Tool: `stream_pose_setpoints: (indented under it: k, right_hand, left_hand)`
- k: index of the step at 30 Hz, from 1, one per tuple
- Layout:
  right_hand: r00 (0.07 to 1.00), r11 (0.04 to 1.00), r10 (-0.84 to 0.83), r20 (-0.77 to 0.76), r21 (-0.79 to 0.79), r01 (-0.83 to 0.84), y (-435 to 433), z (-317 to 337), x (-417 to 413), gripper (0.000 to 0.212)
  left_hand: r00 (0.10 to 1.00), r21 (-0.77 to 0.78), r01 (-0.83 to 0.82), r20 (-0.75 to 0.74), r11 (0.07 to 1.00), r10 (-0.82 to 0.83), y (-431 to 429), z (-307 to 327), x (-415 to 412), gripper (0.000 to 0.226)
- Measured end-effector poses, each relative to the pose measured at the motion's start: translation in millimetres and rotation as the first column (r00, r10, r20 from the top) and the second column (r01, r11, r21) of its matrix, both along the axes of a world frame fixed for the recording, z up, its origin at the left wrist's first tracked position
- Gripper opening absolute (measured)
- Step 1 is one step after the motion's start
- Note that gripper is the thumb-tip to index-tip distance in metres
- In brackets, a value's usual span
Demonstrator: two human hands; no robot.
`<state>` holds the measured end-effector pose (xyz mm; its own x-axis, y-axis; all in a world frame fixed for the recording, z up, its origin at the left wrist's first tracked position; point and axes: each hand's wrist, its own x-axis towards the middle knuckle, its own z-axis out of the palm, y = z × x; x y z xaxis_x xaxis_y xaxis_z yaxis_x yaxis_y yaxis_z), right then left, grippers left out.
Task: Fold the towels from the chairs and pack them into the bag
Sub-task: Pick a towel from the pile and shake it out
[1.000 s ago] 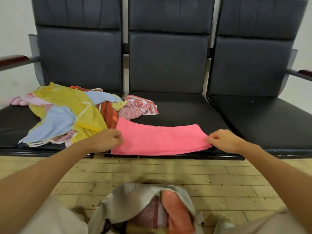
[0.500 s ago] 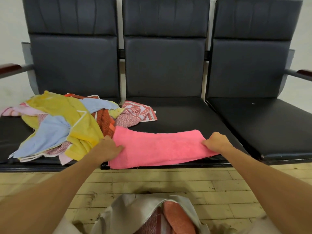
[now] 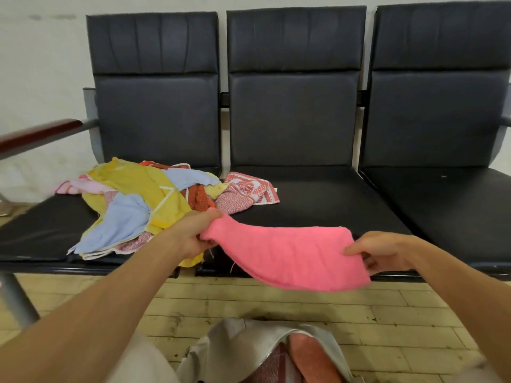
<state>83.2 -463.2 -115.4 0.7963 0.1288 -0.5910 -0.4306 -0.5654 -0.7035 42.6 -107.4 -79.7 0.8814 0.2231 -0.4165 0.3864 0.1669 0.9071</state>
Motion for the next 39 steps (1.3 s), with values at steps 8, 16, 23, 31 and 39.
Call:
stream_pose_setpoints:
  k: [8, 16, 23, 31, 39]
  right_hand:
    - [0.975, 0.963, -0.202, 0.09, 0.198, 0.181, -3, -13, -8, 0.027]
    - [0.963, 0.91, -0.269, -0.013, 0.326, 0.258, -5, -17, -5, 0.029]
    - [0.961, 0.909, -0.277, 0.008, 0.326, 0.26, 2, -15, -4, 0.044]
    - [0.901, 0.973, 0.071, 0.429, -0.227, 0.032, 28, 2, -15, 0.022]
    - [0.544, 0.885, 0.456, 0.704, -0.421, -0.196, 74, 49, -51, 0.02]
  left_hand:
    - [0.99, -0.044, 0.046, 0.139, 0.998, -0.039, -81, 15, 24, 0.019]
    - [0.981, 0.093, 0.187, 0.028, 0.978, -0.191, -181, -17, 37, 0.021]
    - [0.891, 0.09, 0.454, -0.059, 0.887, -0.45, -206, -28, 10, 0.036]
    - [0.897, 0.232, 0.411, 0.066, 0.882, -0.436, -131, -17, -21, 0.025]
    - [0.677, 0.722, 0.218, 0.373, 0.657, -0.634, -86, 16, -38, 0.049]
